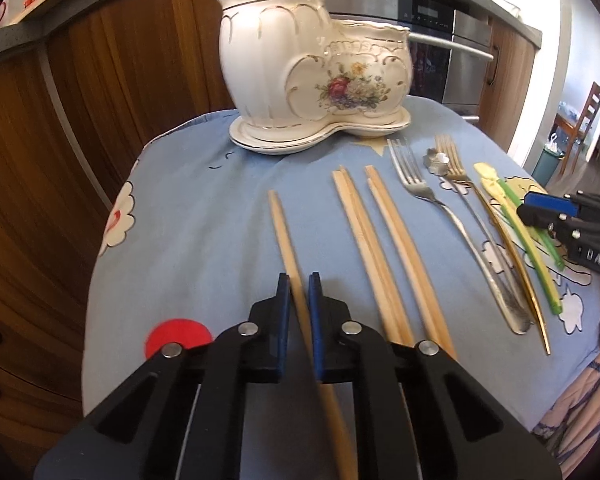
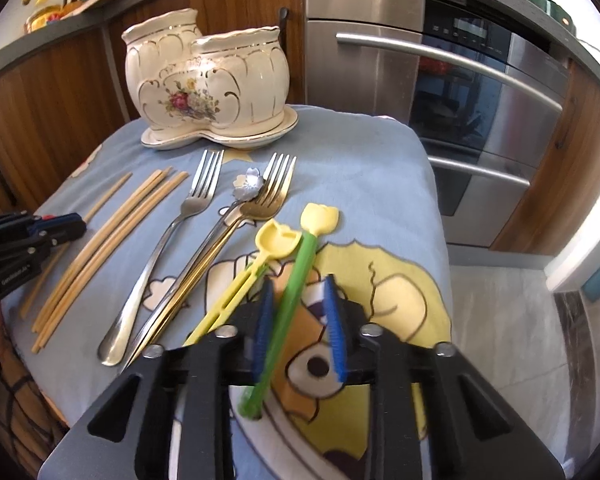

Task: Organize utensils
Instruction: 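Grasp a chopstick with the left tool while the right tool grasps the green utensil, then lift the chopstick with the left tool while the right tool lifts the green utensil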

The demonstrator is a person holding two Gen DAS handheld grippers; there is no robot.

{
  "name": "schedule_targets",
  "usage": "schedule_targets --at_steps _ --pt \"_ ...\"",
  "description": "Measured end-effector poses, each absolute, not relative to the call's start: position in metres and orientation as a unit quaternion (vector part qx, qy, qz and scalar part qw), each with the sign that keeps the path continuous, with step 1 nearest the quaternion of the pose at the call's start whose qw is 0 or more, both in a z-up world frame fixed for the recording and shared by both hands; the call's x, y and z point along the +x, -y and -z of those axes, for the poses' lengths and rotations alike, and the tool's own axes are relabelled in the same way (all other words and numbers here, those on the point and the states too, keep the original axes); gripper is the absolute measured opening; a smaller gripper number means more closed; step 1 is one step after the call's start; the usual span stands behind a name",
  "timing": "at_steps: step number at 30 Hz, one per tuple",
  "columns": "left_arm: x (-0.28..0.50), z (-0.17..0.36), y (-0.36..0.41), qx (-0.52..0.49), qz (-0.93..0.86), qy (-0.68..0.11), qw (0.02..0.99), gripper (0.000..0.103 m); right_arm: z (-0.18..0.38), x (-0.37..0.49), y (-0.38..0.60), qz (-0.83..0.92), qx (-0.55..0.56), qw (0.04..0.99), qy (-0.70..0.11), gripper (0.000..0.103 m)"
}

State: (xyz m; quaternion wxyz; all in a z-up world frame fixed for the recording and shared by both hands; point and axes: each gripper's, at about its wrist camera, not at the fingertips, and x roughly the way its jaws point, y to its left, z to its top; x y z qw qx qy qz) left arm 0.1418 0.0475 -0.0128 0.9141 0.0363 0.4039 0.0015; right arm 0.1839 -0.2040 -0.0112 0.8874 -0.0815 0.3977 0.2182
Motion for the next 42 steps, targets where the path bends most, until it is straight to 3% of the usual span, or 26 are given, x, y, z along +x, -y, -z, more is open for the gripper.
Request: schedule_targets --at_steps 2,17,25,33,42 --pt "0.145 0.012 -0.053 0.039 -0.001 -0.407 0.912 0.008 0.010 0.190 0.203 -0.220 -0.096 0.884 -0.401 0.013" --pt "0.174 0.004 -0.051 0.119 0.043 -0.500 0.857 0.009 0.001 0.250 0.186 -0.262 -0.195 0.793 -0.514 0.015" --pt "0.187 0.000 -0.063 0.088 0.070 -0.531 0.840 0.007 0.001 0.258 0.182 -0.262 -0.213 0.775 -0.534 0.010" --pt "0.169 -0.011 -0.084 0.032 0.056 -0.475 0.877 0.005 -0.016 0.260 0.203 -0.262 -0.132 0.814 -0.501 0.010" --pt "0.148 -0.068 -0.111 -0.073 0.043 -0.328 0.941 0.005 -0.066 0.247 0.213 -0.298 -0.020 0.865 -0.403 0.010"
